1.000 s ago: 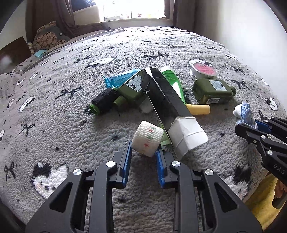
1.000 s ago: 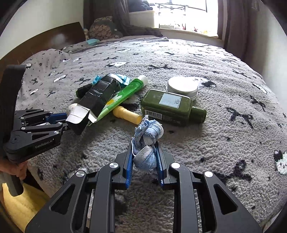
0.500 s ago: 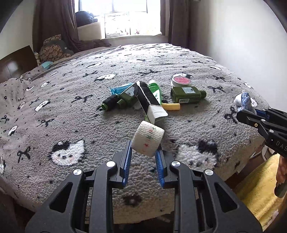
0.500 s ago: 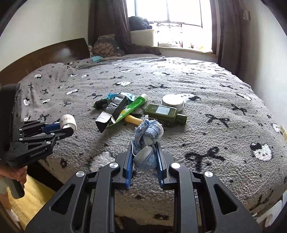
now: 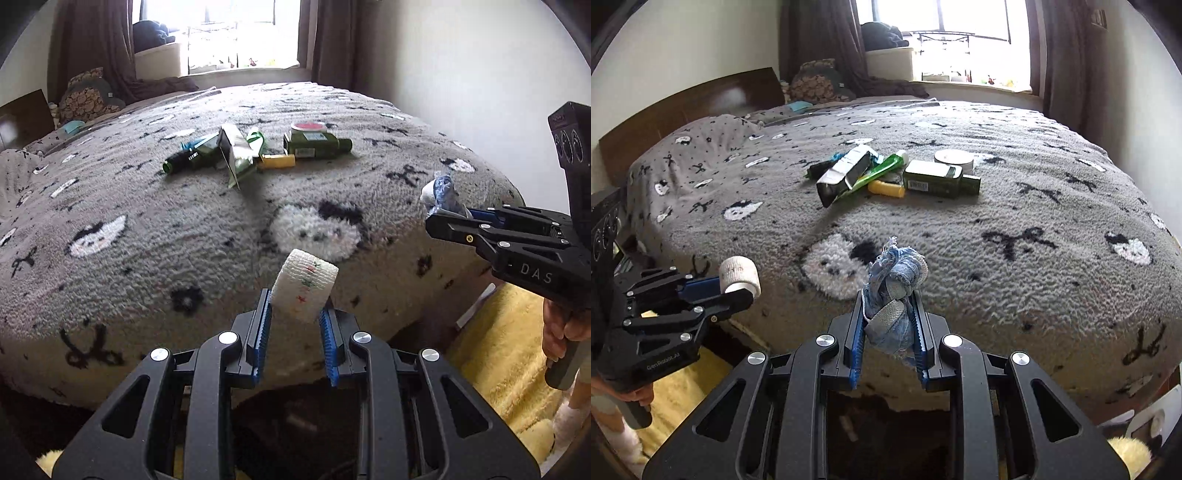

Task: Collect trash
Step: 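Lift the tape roll and cloth knot and lower both toward the bin, then open both tools over the bin, releasing the tape roll and cloth knot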

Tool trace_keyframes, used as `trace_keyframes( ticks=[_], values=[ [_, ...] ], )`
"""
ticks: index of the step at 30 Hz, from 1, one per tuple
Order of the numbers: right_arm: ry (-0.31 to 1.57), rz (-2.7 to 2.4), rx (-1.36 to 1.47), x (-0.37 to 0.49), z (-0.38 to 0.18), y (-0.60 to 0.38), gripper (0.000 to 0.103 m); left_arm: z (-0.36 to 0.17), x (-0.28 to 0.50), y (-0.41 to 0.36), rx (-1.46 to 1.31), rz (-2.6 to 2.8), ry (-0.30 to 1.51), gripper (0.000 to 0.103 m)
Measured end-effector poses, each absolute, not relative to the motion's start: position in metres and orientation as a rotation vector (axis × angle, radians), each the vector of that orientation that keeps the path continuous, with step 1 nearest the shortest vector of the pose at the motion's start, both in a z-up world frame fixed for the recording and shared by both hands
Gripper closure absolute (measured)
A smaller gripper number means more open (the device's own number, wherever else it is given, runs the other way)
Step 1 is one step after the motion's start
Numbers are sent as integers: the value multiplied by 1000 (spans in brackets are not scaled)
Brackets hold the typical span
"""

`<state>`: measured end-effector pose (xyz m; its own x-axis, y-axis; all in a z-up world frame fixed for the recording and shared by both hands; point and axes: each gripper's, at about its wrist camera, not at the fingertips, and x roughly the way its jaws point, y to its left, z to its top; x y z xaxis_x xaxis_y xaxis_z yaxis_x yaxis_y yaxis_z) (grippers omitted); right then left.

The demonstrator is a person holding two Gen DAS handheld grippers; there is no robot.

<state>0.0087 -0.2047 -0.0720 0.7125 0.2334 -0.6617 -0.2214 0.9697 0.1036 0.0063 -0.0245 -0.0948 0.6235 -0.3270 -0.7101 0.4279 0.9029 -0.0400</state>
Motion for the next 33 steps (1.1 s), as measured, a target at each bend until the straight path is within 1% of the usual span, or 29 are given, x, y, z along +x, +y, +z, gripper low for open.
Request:
trace_keyframes(
  ticks=[19,26,33],
  values=[
    [1003,288,65,-10,-168,-187,79,-214,-22,-33,107,-467,1133,79],
    [1093,313,87,-4,-199,-181,79,-239,-19,-31,87,-464,1216,79],
    [1161,333,106,1,-218,-175,79,-258,-14,-28,67,-452,1279,79]
  ],
)
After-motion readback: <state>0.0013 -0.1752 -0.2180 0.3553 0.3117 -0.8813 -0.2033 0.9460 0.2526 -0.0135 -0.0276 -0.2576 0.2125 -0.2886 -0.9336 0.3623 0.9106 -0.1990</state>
